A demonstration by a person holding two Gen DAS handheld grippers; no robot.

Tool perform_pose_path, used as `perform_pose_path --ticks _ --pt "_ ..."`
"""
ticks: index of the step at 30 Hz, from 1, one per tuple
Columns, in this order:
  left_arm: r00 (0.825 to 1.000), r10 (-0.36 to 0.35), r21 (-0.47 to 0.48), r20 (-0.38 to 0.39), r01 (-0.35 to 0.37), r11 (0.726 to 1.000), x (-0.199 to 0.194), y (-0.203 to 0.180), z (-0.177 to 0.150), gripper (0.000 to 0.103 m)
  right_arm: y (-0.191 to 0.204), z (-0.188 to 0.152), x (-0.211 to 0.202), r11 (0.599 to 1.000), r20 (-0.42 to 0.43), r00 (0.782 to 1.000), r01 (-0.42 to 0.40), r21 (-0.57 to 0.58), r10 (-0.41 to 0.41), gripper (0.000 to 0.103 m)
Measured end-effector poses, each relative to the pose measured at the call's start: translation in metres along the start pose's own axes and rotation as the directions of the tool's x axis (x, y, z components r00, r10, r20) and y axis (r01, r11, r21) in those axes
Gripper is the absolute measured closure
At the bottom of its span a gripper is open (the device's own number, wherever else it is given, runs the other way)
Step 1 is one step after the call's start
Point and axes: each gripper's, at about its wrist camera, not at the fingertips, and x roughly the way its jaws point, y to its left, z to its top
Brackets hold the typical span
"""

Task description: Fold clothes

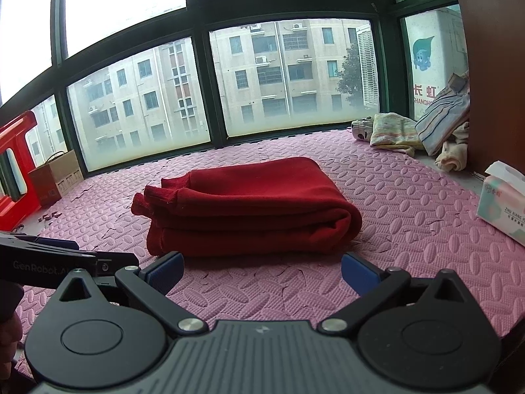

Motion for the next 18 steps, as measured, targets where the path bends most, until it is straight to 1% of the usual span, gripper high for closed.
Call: perform_pose_path --ticks 8,12,18 --pt "1.0 0.009 0.017 0.02 -0.009 1.0 -0.009 -0.004 -0.003 0.0 -0.001 -0.004 -0.01 1.0 0.019 1.0 0.004 0.014 -0.004 0.0" --pt "1.0 0.009 0.018 0.019 -0.009 1.0 -0.012 -0.005 -0.005 0.0 0.0 -0.005 -0.013 1.0 0.027 1.0 0.005 0.008 -0.005 0.0" --pt "0.999 0.044 0.032 0.013 -0.044 0.999 -0.012 -0.008 -0.009 0.0 0.0 -0.005 -0.016 1.0 0.035 0.999 0.002 0.007 -0.002 0.0"
